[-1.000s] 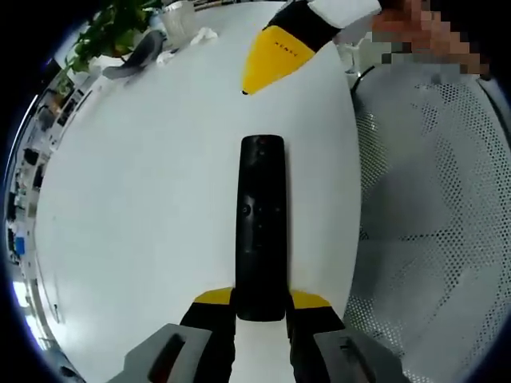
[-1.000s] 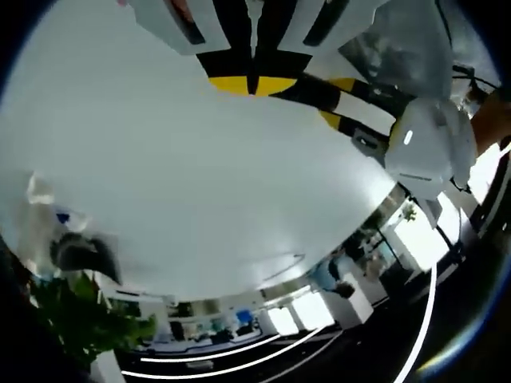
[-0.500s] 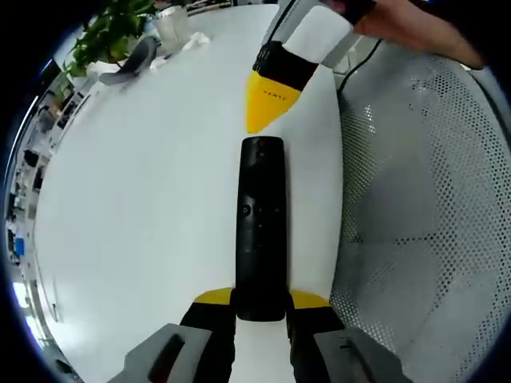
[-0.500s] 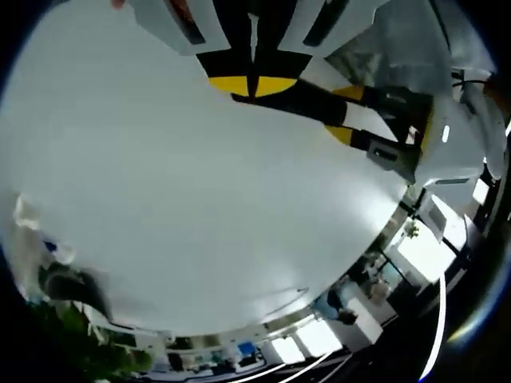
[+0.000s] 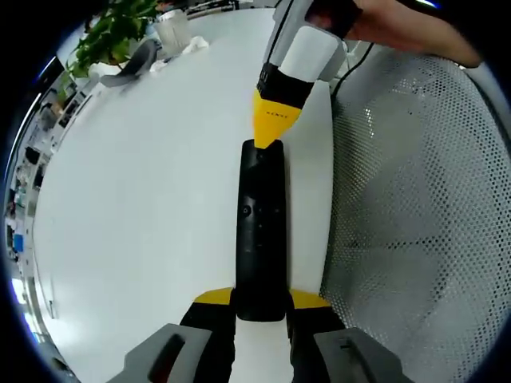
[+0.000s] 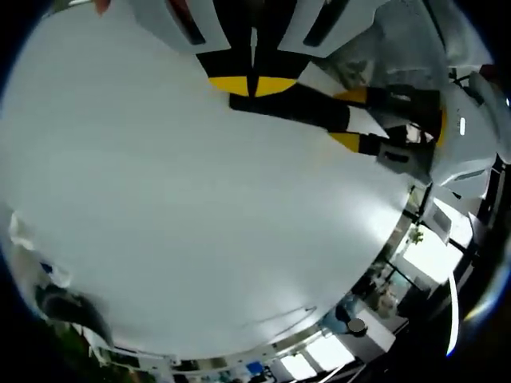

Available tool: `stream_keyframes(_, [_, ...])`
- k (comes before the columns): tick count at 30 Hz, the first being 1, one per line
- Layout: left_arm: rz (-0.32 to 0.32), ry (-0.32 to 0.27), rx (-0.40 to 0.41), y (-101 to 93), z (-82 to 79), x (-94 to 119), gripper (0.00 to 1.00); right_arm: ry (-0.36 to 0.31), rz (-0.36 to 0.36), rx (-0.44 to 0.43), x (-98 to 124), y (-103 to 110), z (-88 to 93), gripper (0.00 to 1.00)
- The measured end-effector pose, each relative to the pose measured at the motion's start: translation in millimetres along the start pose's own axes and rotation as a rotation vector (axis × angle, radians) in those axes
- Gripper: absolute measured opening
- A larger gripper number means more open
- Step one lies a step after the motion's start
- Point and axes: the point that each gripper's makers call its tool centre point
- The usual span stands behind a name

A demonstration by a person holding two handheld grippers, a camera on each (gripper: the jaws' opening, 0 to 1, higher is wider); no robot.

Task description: Press the specified remote control buttons in sequence, fully releasing each button before pressing the next.

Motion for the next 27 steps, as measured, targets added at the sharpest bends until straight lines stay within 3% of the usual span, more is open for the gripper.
stream_keyframes(5, [0.002, -0.033, 0.016, -0.6, 0.6, 0.5, 0.23, 0.012, 0.004, -0.014, -1.2, -2.7, 2.6, 0.00])
stream_keyframes(11, [0.012, -0.139, 0.043, -0.4, 0.7, 1.7, 0.23, 0.001, -0.032, -0.060, -1.4, -2.8, 2.5, 0.00])
stream_keyframes(21, [0.000, -0.261, 0.061, -2.1, 0.5, 2.3, 0.23, -0.018, -0.066, -0.115, -1.5, -3.9, 2.2, 0.00])
stream_keyframes(27, [0.002, -0.409, 0.090, -1.9, -1.3, 3.9, 0.24, -0.027, -0.081, -0.140, -1.0, -3.0, 1.9, 0.00])
Point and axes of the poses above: the point that each gripper's makers call its tool centre point, and the gripper's own axes: x roughly backward along the fingers, y roughly to its left, z roughly out of its underside, and after that the axes turned 2 degrees about y, right-handed
